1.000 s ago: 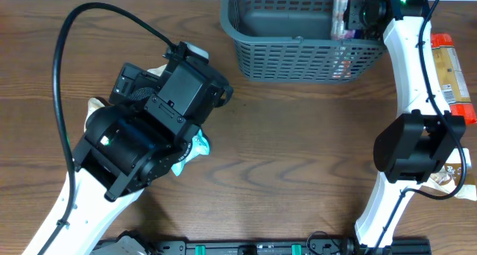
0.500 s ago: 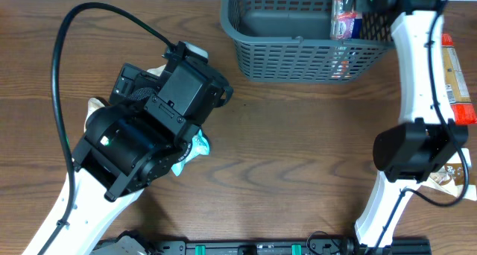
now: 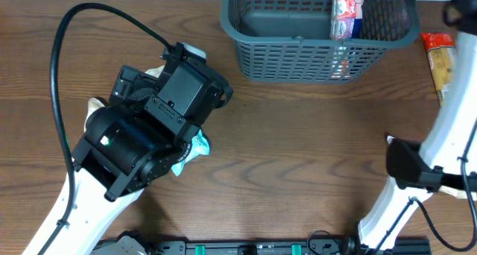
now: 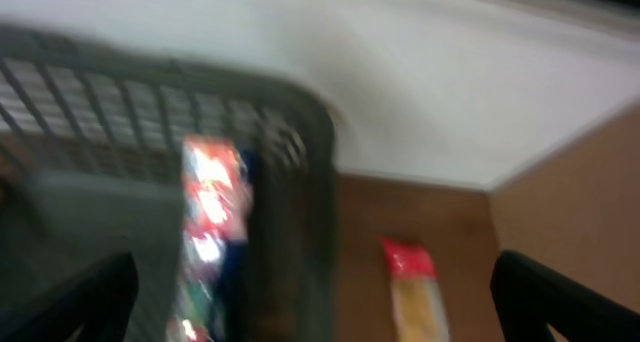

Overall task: Pack container
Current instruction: 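Open the right gripper and move it to the orange pasta package, then lower the right gripper around the orange pasta package and close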

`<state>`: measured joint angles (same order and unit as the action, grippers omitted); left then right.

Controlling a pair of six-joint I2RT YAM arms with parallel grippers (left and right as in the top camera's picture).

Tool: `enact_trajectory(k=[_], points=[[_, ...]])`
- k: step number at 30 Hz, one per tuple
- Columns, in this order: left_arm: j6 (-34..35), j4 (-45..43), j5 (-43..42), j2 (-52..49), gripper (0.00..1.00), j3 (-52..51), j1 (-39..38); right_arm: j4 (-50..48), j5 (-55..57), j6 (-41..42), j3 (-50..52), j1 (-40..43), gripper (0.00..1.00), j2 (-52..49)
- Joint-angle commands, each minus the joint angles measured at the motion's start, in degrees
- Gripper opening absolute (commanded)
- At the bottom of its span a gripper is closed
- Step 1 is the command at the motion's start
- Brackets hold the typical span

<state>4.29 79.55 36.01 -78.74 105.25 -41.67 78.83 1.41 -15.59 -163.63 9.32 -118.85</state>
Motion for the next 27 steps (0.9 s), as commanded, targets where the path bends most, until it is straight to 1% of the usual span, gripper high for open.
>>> enact_trajectory(k=[1, 5, 9, 14, 16, 19, 24, 27], points=[[0.72, 0.33, 0.46, 0.57, 0.99, -0.02, 0.31, 5.33, -2.89, -6.49, -0.61, 5.62, 0.99, 0.68], [0.72, 0.33, 0.46, 0.57, 0.99, -0.02, 0.31, 13.42, -8.61, -11.43, -0.35, 13.25, 0.99, 0.59], [0.72, 0.33, 0.46, 0.57, 0.99, -0.02, 0.31, 13.9, -10.25, -12.83, 1.44, 20.59, 0.99, 0.55], [0.72, 0.31, 0.44, 0.5, 0.99, -0.02, 0.31, 9.62, -10.34, -10.32, 6.82, 27.06, 0.99, 0.35], [0.72, 0.33, 0.44, 0.5, 0.99, -0.02, 0.31, 9.57, -12.2, -8.39, 9.51, 28.74, 0.99, 0.33], [0.72, 0.35, 0.02, 0.5, 0.99, -0.02, 0.28, 7.82, -15.63, -8.46, 14.29, 30.4, 0.99, 0.33], [0.72, 0.35, -4.35, 0.5, 0.99, -0.02, 0.28, -4.15, -13.77, -8.44, 25.94, 30.36, 0.99, 0.26], [0.72, 0.76, -5.01, 0.5, 0.99, -0.02, 0.31, -8.98, -8.72, -8.46, 31.93, 29.4, 0.99, -0.33]])
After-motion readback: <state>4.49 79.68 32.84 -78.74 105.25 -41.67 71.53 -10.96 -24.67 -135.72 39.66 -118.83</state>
